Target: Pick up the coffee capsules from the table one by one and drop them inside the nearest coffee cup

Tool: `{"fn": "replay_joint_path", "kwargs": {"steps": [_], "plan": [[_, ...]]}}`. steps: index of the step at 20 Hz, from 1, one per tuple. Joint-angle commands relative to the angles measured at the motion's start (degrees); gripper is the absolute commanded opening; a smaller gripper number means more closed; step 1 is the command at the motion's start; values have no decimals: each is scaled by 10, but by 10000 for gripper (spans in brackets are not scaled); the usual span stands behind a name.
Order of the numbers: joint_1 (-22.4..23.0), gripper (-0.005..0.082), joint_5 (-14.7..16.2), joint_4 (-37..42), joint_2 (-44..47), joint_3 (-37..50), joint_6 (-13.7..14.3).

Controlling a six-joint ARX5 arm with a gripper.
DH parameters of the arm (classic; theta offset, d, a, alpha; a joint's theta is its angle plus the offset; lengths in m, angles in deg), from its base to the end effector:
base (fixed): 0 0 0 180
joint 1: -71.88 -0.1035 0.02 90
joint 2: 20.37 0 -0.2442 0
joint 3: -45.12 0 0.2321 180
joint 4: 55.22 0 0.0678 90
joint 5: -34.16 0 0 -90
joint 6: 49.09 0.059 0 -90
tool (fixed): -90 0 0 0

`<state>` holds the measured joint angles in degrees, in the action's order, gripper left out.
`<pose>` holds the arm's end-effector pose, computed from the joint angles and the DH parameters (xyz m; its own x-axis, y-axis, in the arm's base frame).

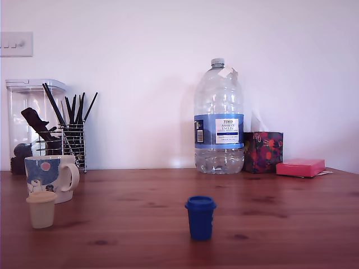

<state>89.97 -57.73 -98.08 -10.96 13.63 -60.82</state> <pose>0.1077 -0.0331 0.1857 0.8985 -0.2588 -0.3546 0.2066 0.9620 -0.1786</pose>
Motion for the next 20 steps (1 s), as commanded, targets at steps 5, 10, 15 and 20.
{"fn": "replay_joint_path", "kwargs": {"steps": [5, 10, 15, 20], "plan": [[-1, -20, 6, 14, 12, 13, -3], [-1, -20, 10, 25, 17, 13, -3], [0, -20, 38, 118, 137, 13, -3], [13, -20, 71, 203, 301, 13, -3]]}}
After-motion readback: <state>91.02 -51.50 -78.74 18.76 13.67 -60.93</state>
